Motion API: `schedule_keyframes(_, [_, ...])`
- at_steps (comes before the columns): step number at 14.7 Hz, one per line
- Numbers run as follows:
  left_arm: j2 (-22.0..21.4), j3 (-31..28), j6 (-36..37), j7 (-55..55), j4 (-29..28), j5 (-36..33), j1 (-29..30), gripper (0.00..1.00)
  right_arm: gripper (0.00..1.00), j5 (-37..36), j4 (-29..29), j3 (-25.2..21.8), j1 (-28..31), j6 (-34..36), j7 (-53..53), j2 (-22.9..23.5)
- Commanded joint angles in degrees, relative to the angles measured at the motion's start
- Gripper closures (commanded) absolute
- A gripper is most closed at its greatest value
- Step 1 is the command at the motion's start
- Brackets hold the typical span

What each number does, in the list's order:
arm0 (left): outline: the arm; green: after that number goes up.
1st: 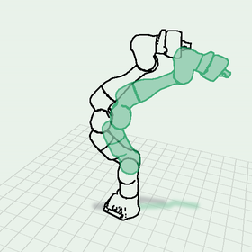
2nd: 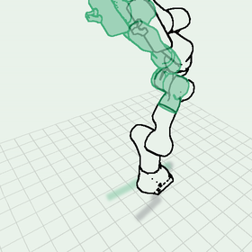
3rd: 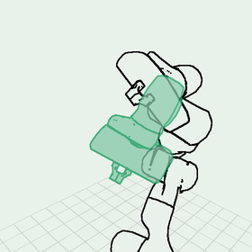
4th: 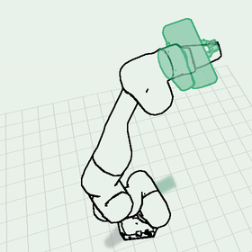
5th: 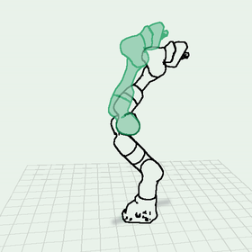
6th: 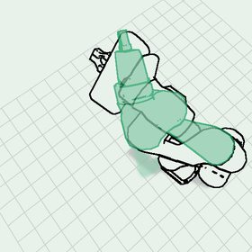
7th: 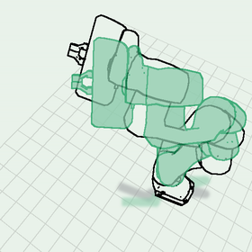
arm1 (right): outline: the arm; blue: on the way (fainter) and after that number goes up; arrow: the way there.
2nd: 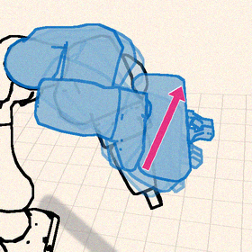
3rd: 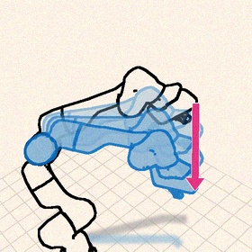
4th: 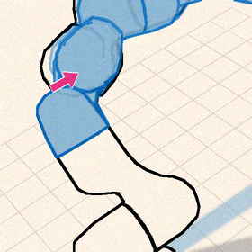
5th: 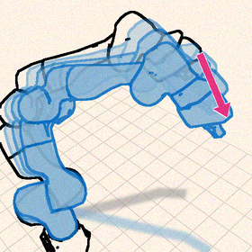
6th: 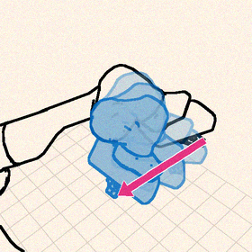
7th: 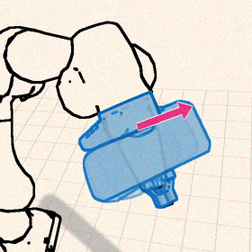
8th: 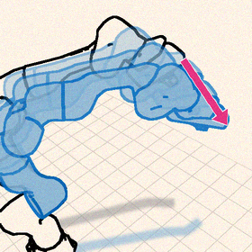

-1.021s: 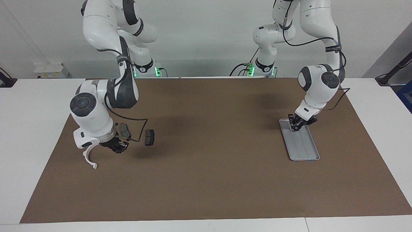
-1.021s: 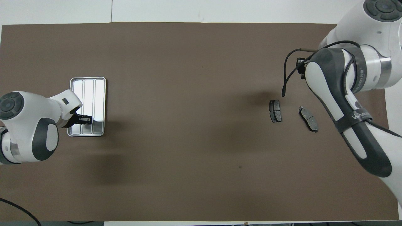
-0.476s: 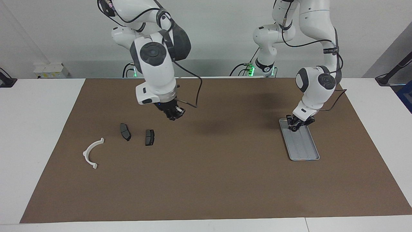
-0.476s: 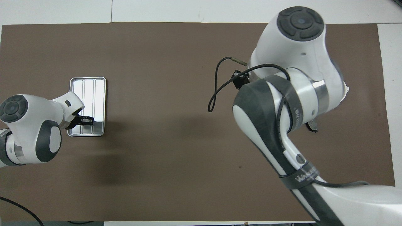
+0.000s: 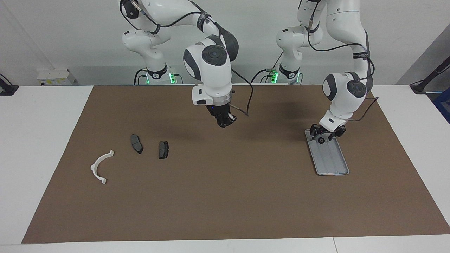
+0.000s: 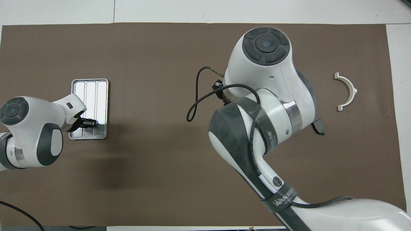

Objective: Pick bearing gear from pile to tray

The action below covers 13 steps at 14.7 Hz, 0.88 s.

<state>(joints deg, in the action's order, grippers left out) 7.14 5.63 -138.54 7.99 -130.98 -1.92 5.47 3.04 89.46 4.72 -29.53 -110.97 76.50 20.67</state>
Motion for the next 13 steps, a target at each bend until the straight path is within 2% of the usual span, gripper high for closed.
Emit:
schedule_keyframes(1, [-0.45, -0.54, -0.25, 0.27, 0.37, 0.51, -0.73, 0.03, 1.00, 1.00, 5.89, -0.06, -0.61, -7.05, 1.72, -0.55])
schedule_keyframes(5, [-0.98, -0.54, 9.58, 0.62, 7.39, 0.51, -0.02, 0.02, 1.00, -0.92, 7.13, -0.24, -2.89, -13.11, 3.73, 4.27])
schedule_keyframes(8, [-1.07, -0.54, 10.48, 0.62, 8.28, 0.51, -0.02, 0.02, 1.00, -3.48, 6.96, -0.15, -3.43, -17.95, 6.11, 8.15])
schedule_keyframes(13, [-1.16, -0.54, 9.43, -0.43, 7.67, 0.51, -0.81, 0.03, 1.00, -3.66, 6.78, -0.24, -3.61, -22.27, 6.20, 11.23])
